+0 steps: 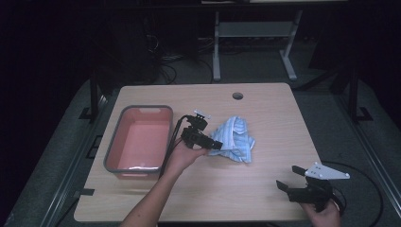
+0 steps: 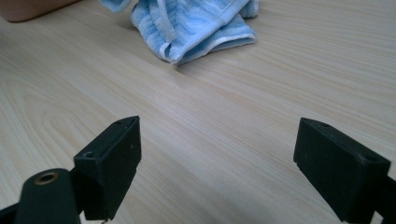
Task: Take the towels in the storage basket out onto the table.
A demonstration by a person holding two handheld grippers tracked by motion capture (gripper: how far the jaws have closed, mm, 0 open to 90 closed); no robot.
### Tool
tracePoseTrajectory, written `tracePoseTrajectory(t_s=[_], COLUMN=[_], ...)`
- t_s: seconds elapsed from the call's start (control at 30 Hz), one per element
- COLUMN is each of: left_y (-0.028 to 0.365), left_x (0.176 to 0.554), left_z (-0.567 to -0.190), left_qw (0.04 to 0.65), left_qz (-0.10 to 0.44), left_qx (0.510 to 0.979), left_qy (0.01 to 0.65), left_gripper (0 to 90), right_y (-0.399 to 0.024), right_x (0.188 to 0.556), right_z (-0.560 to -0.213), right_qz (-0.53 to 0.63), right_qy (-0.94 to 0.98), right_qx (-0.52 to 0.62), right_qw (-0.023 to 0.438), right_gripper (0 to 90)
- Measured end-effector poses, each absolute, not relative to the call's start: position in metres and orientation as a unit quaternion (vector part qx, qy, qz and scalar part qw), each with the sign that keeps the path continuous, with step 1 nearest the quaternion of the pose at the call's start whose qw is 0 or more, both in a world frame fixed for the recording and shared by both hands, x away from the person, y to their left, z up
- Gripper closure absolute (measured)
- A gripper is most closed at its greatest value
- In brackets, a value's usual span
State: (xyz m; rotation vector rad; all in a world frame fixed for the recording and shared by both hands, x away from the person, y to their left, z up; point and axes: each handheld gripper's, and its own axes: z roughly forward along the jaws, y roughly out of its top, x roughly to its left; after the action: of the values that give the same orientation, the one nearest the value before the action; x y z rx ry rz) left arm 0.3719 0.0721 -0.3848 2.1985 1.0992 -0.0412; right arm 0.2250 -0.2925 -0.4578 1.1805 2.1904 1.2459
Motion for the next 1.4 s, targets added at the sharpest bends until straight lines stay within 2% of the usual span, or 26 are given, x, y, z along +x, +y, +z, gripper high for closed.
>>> tracePoseTrajectory(t_s=[1.4], left_y=[0.109], left_x=[0.296], left_z=[-0.410], left_qw=[0.371], left_qz=[-0.005], left_qx=[0.847], left_qy=[0.381], left_gripper=[29.1], right_y=[-0.284], right_x=[0.226], right_z=[-0.462], right_qz=[0.431], right_qy=[0.782], right_qx=[0.415], right_qw=[0.175], right_gripper=[14.5])
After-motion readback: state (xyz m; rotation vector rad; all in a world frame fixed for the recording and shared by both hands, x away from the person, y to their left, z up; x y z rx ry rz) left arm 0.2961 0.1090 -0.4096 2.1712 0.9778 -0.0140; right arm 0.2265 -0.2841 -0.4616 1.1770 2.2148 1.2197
